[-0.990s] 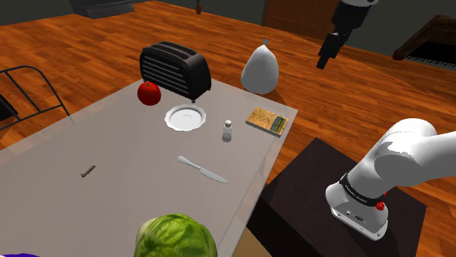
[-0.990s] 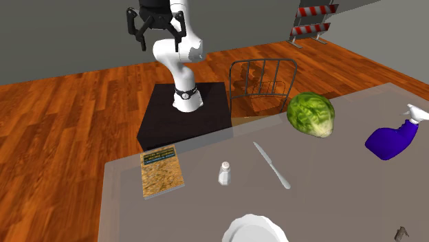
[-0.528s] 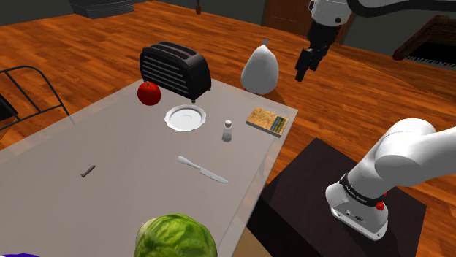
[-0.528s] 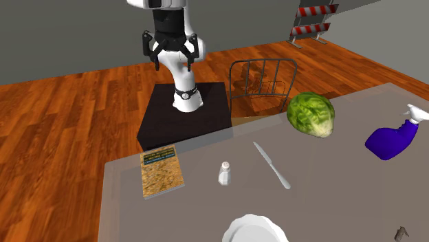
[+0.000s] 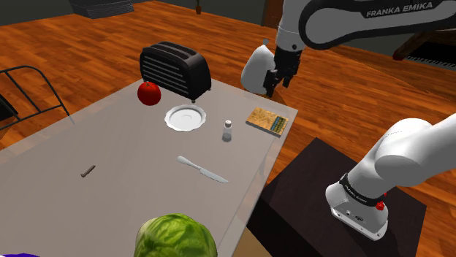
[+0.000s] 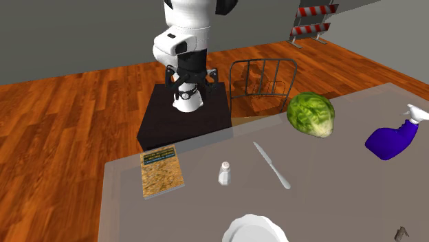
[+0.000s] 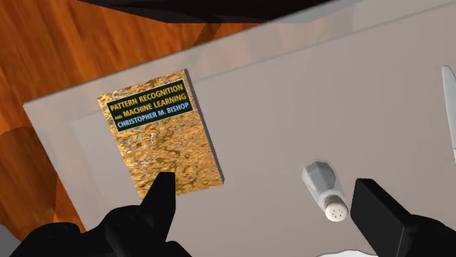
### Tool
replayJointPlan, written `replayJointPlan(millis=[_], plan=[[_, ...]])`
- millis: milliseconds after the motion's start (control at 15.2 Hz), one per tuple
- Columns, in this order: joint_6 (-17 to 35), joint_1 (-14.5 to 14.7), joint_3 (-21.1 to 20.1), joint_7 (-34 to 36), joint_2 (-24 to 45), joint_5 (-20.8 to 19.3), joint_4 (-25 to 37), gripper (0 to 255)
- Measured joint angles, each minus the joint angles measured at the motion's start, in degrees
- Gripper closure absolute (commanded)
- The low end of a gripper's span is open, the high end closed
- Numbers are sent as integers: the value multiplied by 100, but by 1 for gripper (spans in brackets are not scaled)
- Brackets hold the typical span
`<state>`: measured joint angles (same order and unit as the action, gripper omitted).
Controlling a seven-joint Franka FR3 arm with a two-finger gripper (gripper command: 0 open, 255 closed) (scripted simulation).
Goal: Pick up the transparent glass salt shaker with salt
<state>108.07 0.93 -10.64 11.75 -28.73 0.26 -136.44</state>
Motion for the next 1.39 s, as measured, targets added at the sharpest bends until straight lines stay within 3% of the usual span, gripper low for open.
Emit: replayJointPlan(millis=[462, 792, 1122, 1386], plan=[[921, -20, -475, 904, 1349, -73, 313, 0], [1454, -26, -703, 1585, 2487, -359, 802, 0], [1828, 58, -767, 2235, 3631, -755, 1433, 0], [2082, 113, -754, 2427, 3958, -897, 1469, 0]])
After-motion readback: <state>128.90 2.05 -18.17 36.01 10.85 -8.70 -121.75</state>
